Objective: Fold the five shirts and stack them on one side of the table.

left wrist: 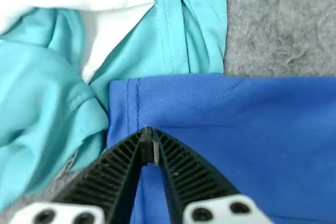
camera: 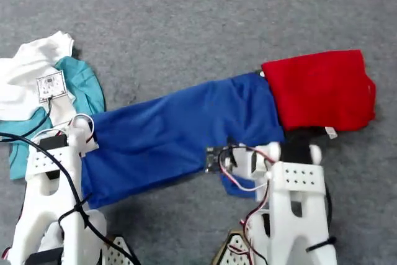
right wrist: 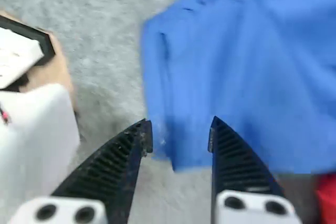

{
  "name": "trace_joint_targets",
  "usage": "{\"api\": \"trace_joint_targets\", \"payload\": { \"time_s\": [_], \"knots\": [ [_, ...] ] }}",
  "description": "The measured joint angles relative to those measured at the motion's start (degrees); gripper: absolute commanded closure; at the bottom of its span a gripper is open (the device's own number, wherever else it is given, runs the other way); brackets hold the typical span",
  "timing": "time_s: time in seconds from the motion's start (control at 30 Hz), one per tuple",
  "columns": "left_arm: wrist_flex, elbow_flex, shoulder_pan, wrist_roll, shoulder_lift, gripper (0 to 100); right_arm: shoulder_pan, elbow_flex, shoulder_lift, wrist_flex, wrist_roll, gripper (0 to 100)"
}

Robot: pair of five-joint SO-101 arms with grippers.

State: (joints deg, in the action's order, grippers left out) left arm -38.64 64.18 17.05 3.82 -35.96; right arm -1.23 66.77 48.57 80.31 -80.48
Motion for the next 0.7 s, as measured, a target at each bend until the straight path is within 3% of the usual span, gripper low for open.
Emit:
{"api": "trace_joint_targets", "payload": {
  "time_s": [0.2,0.53,0.7],
  "knots": [
    [0.5,0.0,0.0,-1.2,0.0,98,5.4,7.0,-4.8,-5.4,0.0,80.7],
    [0.5,0.0,0.0,-1.2,0.0,98,6.4,7.1,-12.1,-12.5,0.0,81.3],
    [0.5,0.0,0.0,-1.2,0.0,98,6.4,7.2,-12.2,-15.9,0.4,94.9]
  ]
}}
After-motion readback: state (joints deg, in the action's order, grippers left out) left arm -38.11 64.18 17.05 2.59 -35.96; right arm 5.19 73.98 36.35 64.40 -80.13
